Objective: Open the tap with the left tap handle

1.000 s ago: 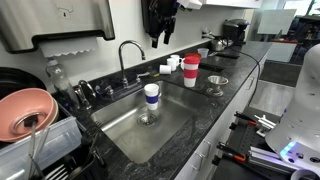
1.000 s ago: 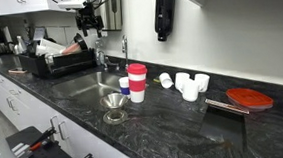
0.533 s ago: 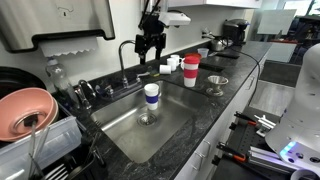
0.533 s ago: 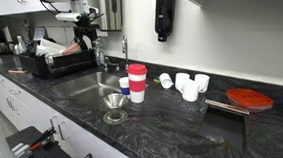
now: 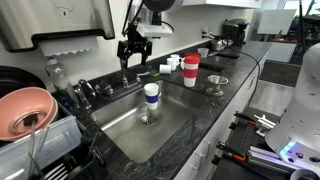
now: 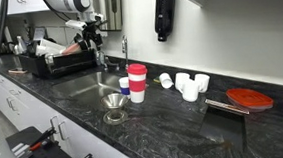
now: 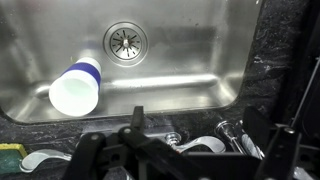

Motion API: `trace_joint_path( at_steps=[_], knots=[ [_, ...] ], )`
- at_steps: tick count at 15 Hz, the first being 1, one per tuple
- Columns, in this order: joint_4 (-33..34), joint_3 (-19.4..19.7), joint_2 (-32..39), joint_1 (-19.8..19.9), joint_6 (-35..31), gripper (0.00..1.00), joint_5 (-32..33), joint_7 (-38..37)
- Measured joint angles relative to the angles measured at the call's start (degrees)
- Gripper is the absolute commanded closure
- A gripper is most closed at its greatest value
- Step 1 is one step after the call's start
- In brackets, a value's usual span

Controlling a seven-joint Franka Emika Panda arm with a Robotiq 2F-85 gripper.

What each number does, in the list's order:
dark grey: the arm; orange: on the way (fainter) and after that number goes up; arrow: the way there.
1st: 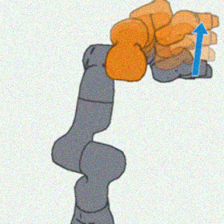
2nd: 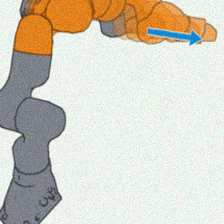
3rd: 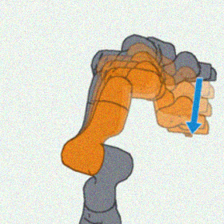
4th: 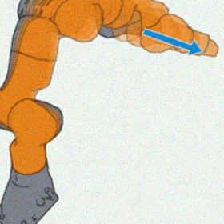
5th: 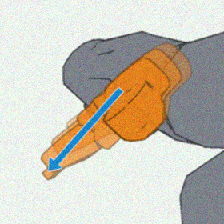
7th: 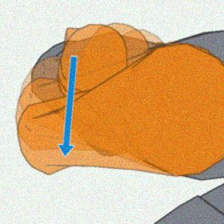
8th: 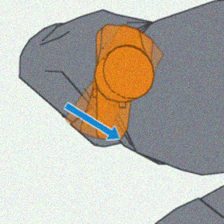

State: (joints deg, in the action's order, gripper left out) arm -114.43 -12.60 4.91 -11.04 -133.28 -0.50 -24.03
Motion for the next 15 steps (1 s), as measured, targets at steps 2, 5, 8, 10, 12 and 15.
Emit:
trace_joint_path(
  at_steps=[2, 5, 8, 10, 12, 15],
  knots=[
    [0.05, 0.00, -0.09, -0.02, 0.00, 0.00, 0.00, -0.01],
    [0.04, 0.01, -0.07, -0.02, 0.03, 0.00, -0.01, -0.02],
    [-0.36, 0.22, 0.78, -0.03, -2.14, 0.00, -0.14, -3.47],
    [-0.62, 0.25, 2.95, -0.15, -6.67, 0.00, -0.95, -8.17],
    [-0.74, 0.56, 5.82, -0.45, -11.94, 0.00, -1.67, -13.02],
    [-0.87, 1.92, 9.12, -1.55, -18.83, 0.00, -2.18, -20.79]
  ],
)
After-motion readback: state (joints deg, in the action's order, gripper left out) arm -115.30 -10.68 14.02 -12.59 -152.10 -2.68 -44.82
